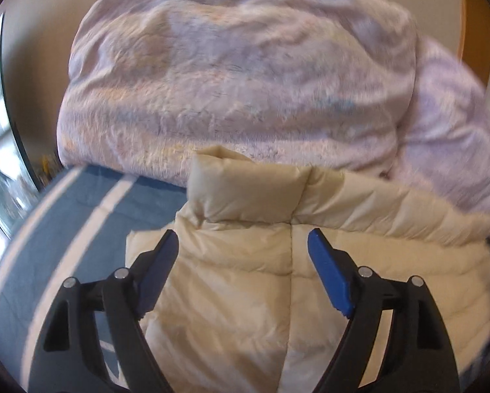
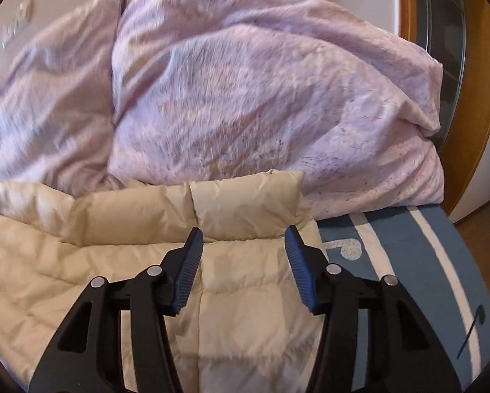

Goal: Fold large clothes
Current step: 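Grasp the folded jacket edge with the left gripper while the right gripper grasps beside it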

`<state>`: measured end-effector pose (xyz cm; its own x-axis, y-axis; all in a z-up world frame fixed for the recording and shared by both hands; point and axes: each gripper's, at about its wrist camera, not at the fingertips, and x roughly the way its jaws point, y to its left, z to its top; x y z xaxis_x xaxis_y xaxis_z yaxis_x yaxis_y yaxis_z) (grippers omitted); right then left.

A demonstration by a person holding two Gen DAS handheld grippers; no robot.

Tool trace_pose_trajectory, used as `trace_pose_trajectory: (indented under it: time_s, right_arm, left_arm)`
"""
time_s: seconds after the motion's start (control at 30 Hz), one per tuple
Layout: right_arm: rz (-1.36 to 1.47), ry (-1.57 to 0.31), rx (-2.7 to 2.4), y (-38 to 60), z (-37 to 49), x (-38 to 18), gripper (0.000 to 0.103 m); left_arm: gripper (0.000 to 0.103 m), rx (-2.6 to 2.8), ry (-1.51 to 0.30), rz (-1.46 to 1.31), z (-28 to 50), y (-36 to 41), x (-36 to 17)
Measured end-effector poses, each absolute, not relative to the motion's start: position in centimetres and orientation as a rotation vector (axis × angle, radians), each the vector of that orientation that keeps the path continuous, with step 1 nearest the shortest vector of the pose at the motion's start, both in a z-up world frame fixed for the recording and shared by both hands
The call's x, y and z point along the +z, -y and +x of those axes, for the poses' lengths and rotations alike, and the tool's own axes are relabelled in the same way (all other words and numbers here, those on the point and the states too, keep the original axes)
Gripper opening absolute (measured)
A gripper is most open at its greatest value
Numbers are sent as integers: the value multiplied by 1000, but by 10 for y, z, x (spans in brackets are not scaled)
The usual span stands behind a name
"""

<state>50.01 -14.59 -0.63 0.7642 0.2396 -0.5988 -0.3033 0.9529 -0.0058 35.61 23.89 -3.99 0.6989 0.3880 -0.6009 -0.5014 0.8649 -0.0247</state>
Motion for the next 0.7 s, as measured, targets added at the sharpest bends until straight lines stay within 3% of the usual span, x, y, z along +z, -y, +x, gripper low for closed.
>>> trace_pose_trajectory:
  time_s: [0.37,0.7]
  right_arm:
    - [-94,-745,196,143,534,-56,56]
    - [-187,-830,160,130,556,-71,60]
  left_arm:
    - [83,616,-703,-150,398,-261,-84]
    - [94,609,-780,-245,412,-281,-102]
